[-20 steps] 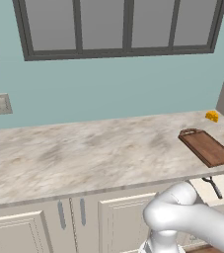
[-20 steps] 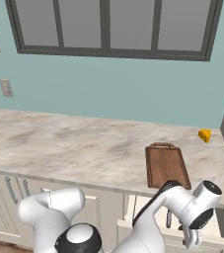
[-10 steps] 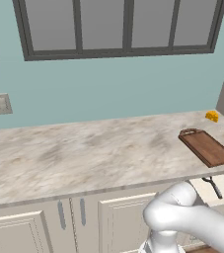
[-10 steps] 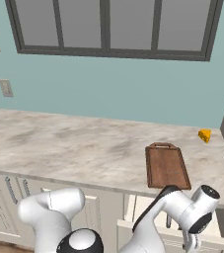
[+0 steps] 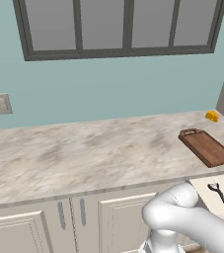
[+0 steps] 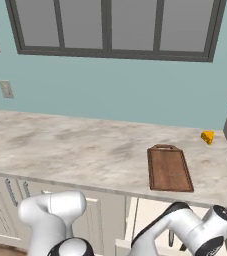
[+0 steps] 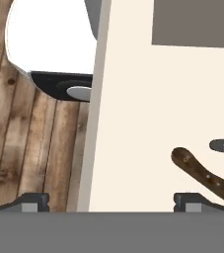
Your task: Open the drawer on the right and place the cutting tools on the cutting board.
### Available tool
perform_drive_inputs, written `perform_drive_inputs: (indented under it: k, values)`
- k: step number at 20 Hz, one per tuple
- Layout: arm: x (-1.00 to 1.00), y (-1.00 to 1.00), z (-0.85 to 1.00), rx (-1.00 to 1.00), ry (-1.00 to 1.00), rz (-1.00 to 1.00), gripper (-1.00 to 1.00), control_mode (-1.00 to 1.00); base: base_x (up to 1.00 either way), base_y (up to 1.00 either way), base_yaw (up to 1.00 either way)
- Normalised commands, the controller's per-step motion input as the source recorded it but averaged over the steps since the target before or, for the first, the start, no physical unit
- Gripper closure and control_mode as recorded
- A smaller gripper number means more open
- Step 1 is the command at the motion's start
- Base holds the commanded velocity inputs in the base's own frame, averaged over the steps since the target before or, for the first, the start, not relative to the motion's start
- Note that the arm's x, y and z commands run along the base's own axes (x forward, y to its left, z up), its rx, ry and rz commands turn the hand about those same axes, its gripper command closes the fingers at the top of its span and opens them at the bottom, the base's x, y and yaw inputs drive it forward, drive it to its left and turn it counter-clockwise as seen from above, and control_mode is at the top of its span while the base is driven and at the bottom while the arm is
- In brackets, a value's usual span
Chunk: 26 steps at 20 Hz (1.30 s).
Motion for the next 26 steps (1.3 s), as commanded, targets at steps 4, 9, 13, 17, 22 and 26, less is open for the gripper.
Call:
perform_drive_inputs:
  k: [4, 9, 13, 17, 22, 26]
  values:
    - [-1.0, -0.69, -0.47, 0.0, 0.0, 0.0, -1.0, -1.0, 0.0, 0.0, 0.0]
    - [-1.0, -0.62, -0.32, 0.0, 0.01, 0.0, -1.0, -1.0, 0.0, 0.0, 0.0]
    - [-0.9, -0.11, 0.63, 0.06, 0.02, -0.06, -1.0, -1.0, 0.0, 0.0, 0.0]
    - [-0.16, 0.21, 1.0, 0.03, 0.0, -0.01, -1.0, -1.0, 0.0, 0.0, 0.0]
    - [0.0, 0.33, 1.0, 0.0, 0.04, 0.0, -1.0, -1.0, 0.0, 0.0, 0.0]
    - [0.0, 0.26, 0.87, 0.0, 0.07, 0.0, -1.0, -1.0, 0.0, 0.0, 0.0]
